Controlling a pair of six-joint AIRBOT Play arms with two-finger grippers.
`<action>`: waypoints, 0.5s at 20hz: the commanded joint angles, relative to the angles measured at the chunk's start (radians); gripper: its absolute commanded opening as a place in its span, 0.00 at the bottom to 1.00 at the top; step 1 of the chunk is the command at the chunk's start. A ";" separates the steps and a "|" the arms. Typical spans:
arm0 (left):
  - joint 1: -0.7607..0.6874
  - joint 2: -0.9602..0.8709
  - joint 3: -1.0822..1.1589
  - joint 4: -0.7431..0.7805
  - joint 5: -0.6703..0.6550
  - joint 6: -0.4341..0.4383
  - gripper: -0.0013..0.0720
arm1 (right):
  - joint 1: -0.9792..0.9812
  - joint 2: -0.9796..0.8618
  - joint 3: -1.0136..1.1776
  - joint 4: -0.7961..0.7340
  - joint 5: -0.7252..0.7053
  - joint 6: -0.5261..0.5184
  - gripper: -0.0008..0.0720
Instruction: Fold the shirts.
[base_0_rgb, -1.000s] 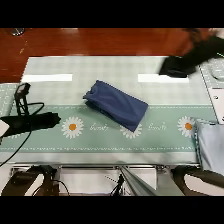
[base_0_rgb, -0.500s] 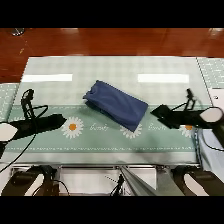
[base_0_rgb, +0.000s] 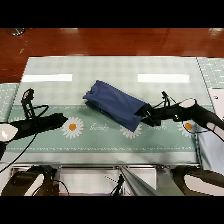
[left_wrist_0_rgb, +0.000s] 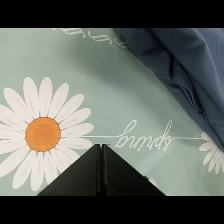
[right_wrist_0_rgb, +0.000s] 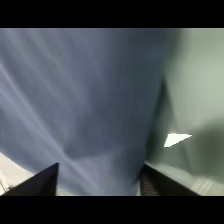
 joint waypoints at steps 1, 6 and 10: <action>-0.003 0.000 0.000 -0.003 0.002 -0.001 0.05 | 0.023 -0.108 0.093 0.040 0.016 -0.061 0.59; -0.003 0.000 0.000 -0.003 0.002 -0.001 0.05 | 0.088 -0.136 0.368 -0.051 0.156 -0.119 0.04; -0.003 0.000 0.000 -0.003 0.003 -0.001 0.05 | 0.085 -0.098 0.771 -0.236 0.310 0.028 0.04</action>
